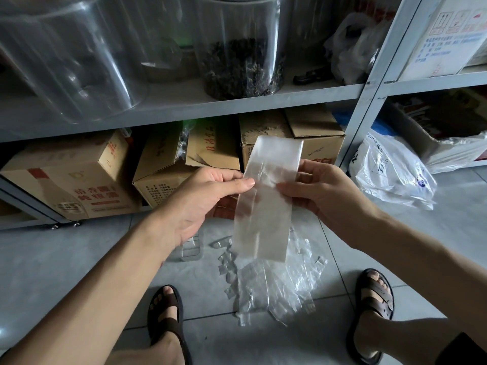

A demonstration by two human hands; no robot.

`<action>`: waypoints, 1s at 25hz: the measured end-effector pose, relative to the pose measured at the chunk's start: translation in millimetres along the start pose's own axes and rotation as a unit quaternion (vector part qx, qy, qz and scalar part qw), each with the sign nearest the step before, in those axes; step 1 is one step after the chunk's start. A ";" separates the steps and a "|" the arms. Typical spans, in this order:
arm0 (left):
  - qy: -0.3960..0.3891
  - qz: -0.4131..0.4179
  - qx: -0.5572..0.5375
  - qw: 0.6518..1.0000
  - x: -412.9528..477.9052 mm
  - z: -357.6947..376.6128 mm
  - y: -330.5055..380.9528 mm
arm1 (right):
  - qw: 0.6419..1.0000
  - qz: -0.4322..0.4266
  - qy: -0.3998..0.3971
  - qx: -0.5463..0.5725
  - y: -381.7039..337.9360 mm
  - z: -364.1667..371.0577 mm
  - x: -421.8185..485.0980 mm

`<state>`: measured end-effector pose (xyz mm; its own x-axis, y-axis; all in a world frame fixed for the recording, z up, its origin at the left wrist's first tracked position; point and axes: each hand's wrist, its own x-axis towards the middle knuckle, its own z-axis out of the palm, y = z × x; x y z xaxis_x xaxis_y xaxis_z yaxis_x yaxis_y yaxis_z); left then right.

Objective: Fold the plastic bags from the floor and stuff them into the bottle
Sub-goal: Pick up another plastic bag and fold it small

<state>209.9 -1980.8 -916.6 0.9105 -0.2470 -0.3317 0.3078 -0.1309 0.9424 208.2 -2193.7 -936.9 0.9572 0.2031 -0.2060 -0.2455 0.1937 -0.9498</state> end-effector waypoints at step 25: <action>0.001 0.035 -0.015 0.999 -3.6 -1.6 4.5 | 0.995 -0.031 -0.039 -0.090 -3.9 -0.5 -7.5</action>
<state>208.4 -1978.9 -911.0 0.9305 -0.2534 -0.2645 0.2509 -0.0850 0.9643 202.0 -2196.4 -931.8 0.9533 0.2709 -0.1334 -0.1481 0.0347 -0.9884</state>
